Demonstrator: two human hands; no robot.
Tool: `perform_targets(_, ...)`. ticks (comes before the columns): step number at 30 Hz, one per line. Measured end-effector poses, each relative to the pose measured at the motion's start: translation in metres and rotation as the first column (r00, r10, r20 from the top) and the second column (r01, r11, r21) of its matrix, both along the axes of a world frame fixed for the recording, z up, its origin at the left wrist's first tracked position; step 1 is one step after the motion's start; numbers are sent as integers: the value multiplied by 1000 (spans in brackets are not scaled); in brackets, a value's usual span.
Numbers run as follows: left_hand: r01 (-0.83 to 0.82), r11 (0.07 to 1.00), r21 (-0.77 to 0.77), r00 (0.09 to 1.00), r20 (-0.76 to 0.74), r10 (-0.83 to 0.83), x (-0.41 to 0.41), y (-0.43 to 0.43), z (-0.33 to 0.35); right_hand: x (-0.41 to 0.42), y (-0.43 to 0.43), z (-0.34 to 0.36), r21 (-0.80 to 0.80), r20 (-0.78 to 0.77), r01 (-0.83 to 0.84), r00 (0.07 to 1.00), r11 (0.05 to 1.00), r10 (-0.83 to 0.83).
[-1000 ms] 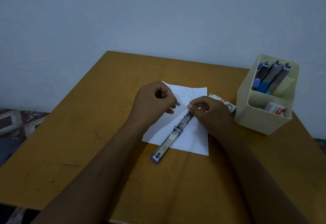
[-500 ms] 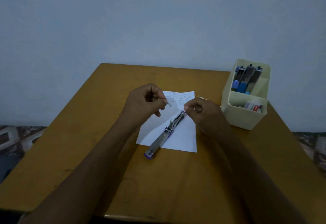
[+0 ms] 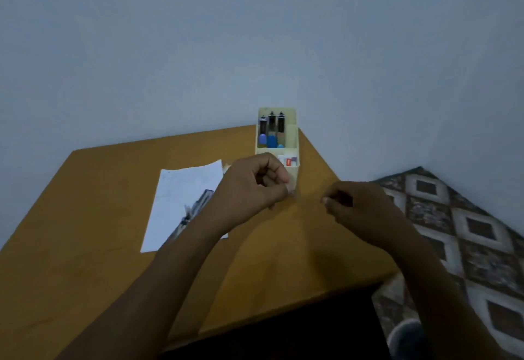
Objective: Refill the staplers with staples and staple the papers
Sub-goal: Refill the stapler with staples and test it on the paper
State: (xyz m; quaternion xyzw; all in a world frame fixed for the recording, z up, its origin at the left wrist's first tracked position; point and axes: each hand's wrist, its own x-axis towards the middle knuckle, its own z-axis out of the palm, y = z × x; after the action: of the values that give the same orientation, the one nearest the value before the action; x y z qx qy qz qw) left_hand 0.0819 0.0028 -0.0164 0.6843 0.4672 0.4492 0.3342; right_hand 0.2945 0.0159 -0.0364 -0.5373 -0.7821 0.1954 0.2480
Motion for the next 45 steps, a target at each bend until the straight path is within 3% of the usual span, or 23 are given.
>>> perform_targets(5,190,982,-4,974,-127,-189,79,4,-8,91,-40,-6,-54,-40,227,972,972,-230)
perform_targets(13,460,884,-83,813,-360,-457,205,-17,-32,179,-96,-35,-92,-44,450,889,888,-456)
perform_targets(23,573,785,-237,627,-490,-606,265,-35,-82,215,-117,-63,-171,-28,519,847,837,-531)
perform_targets(33,493,858,-143,716,-493,-494,233,-22,-50,190,-102,-56,-155,-85,473,868,867,-489)
perform_targets(42,307,928,-214,853,-371,-367,131,0,-6,100,-55,-14,-83,-114,191,973,978,-199)
perform_targets(45,207,960,-186,909,-326,-259,80,4,3,52,-31,-4,-55,-131,84,987,995,-91)
